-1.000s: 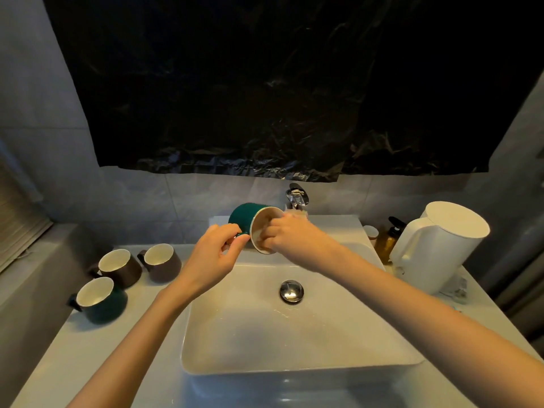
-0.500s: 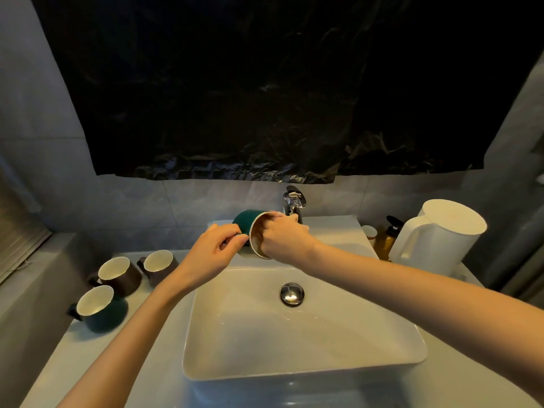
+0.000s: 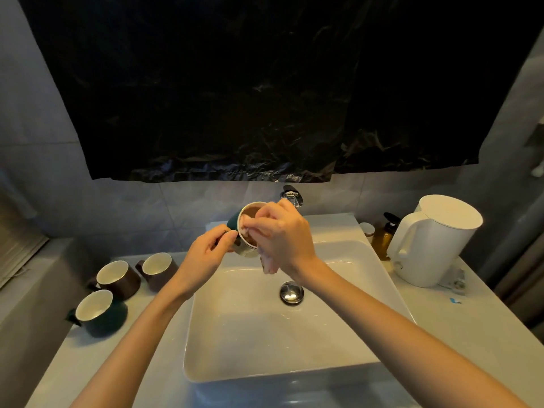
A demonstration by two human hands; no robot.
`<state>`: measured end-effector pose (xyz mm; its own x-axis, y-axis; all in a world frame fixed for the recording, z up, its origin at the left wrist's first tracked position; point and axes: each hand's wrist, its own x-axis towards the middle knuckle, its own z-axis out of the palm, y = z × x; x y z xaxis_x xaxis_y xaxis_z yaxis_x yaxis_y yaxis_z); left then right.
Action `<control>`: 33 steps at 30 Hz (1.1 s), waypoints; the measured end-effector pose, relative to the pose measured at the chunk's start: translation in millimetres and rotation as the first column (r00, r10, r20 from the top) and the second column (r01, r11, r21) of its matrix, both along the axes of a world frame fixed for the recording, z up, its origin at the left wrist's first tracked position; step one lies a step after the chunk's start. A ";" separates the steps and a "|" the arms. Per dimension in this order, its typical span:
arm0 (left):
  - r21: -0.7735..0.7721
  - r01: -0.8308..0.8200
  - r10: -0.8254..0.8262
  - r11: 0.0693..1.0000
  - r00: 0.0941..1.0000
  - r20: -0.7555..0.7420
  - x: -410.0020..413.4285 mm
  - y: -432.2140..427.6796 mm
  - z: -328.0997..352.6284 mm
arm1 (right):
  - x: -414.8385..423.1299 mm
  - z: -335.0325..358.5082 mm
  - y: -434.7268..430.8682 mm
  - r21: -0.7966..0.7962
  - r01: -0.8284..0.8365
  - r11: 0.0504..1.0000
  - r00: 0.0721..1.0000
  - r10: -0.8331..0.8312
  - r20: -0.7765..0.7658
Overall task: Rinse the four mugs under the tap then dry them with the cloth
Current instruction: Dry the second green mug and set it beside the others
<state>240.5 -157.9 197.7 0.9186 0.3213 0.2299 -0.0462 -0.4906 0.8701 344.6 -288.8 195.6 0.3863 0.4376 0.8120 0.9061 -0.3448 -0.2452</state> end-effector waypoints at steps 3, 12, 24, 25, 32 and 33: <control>-0.006 0.018 -0.019 1.000 1.000 -0.015 -2.0 -1.0 1.8 | 14.8 7.6 -3.6 0.055 -0.015 0.998 0.983 0.004 0.184; 0.054 0.015 -0.016 0.998 1.000 0.011 0.1 -7.7 2.9 | 0.9 14.2 6.9 -0.062 -0.034 0.997 0.966 0.017 -0.257; -0.069 -0.031 0.028 0.997 0.999 -0.041 0.0 2.9 -3.4 | -6.2 36.2 -36.8 -0.446 -0.465 0.765 0.780 0.116 -0.615; -0.102 -0.055 0.050 0.993 0.997 -0.050 0.8 2.3 -3.4 | -5.7 32.8 -39.3 -0.401 -0.432 0.808 0.793 0.129 -0.595; -0.276 -0.187 0.163 0.943 0.981 -0.105 4.6 -14.3 2.2 | -3.5 17.1 -48.1 0.153 -0.138 0.978 0.789 0.203 -0.580; -0.307 -0.199 0.174 0.931 0.979 -0.108 4.3 -16.8 2.7 | -3.2 16.8 -50.5 0.189 -0.111 0.976 0.755 0.206 -0.622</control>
